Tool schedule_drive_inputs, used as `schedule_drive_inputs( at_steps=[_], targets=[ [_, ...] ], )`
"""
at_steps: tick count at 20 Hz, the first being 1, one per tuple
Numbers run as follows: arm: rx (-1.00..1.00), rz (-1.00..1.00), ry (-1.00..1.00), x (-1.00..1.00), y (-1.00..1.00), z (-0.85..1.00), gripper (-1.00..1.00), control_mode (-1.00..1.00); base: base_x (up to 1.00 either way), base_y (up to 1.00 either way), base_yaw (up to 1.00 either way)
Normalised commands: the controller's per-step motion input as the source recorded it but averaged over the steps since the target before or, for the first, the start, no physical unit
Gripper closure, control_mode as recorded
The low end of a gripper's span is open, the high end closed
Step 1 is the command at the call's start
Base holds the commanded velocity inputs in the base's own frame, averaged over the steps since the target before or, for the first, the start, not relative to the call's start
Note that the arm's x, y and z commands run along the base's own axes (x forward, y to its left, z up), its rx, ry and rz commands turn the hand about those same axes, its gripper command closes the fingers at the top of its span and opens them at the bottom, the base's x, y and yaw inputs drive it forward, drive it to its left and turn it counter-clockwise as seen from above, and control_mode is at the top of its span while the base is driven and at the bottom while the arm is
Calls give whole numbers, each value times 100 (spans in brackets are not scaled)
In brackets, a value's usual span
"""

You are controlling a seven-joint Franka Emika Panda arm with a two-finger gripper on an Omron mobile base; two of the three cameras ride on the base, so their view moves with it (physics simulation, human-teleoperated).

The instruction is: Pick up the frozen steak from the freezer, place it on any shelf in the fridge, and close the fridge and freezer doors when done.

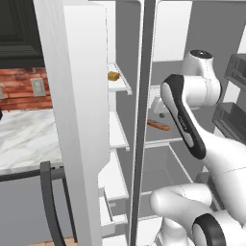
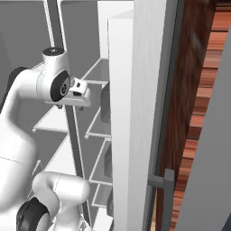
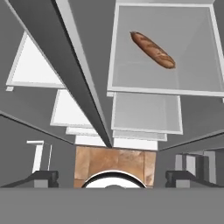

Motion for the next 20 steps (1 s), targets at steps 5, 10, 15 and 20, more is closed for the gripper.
schedule_drive_inputs(
  at_steps=[5,10,15,20],
  targets=[
    [0,0,-5,-48,-8,0,-100,-100,0,0,0],
    [0,0,-13,-56,-2,-3,-100,-100,0,0,0],
    [1,0,-10,-39,0,-7,-100,-100,0,0,0],
    [0,0,-6,-7,20,0,-100,-100,0,0,0]
  ],
)
